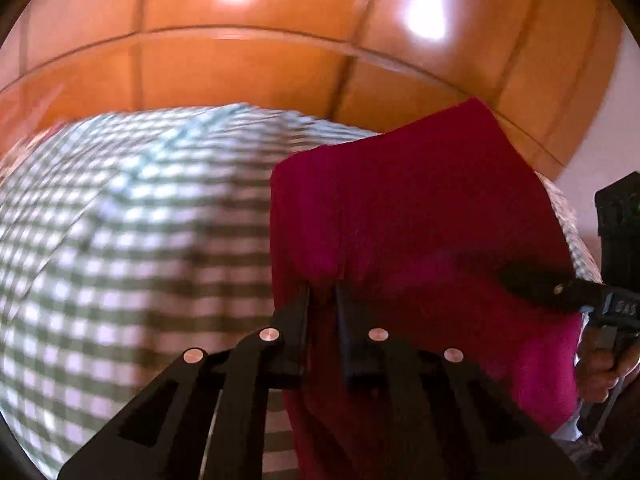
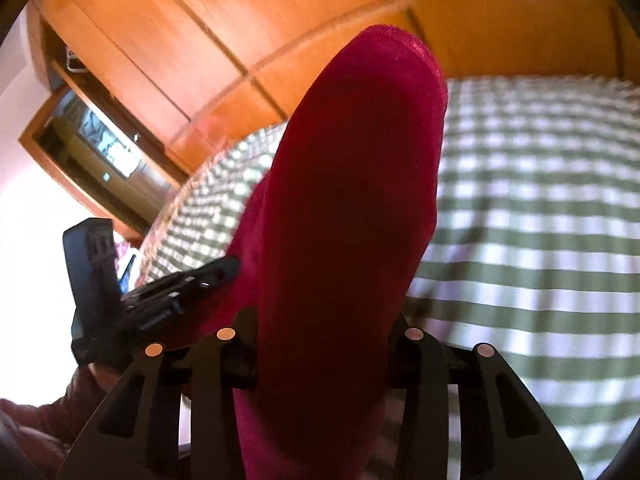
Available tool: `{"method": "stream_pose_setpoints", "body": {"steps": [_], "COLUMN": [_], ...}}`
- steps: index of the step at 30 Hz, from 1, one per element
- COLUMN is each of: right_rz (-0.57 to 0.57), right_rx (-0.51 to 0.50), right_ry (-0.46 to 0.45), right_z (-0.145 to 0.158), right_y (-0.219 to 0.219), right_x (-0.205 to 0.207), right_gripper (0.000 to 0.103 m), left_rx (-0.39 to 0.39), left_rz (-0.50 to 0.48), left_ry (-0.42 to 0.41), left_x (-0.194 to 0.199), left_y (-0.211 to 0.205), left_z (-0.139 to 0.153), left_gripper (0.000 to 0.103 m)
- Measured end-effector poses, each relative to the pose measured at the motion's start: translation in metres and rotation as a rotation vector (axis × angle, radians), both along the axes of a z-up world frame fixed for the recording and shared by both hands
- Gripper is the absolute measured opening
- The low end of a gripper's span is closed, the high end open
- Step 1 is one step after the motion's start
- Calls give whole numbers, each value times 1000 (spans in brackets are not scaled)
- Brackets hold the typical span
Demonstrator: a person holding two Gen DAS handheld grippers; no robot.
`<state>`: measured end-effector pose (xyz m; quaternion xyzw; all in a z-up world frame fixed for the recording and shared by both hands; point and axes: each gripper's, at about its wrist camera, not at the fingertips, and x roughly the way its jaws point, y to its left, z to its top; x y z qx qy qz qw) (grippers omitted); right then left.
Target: Fold small clothes
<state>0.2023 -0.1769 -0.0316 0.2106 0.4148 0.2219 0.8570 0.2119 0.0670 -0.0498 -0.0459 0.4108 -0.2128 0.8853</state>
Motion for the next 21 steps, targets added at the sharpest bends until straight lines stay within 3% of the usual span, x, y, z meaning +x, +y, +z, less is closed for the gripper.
{"method": "stream_pose_setpoints", "body": {"steps": [5,9,13,16,17,18,21], "right_rz": [-157,-335,-443,-515,-536,-556,-628], "right_rx": [-33,-48,-70,-106,-118,-123,-116], "right_ry": [-79,-104,-33,103,148,156,133], "right_z": [33,42,16,-28,-46,-53,-47], "right_y": [-71,-159,-222,-260,-267,-271,-274], "right_x": [-34,-65,-76,-80,-82,-86,-98], "right_gripper": [40,40,41,47,56,70,77], "left_rx": [-15,-4,80,220,246,244,206], "left_rz": [-169,-307,-407,-447,-438,-425,-386], "left_ry": [-71,-108,-58,8,-4,-24,-24], "left_x": [12,24,32,30,28,25,21], "left_y": [-95,-197,-281,-331,-337,-339,-333], "left_z": [36,60,40,-4,-13,-15,0], "left_gripper": [11,11,12,13,15,16,24]}}
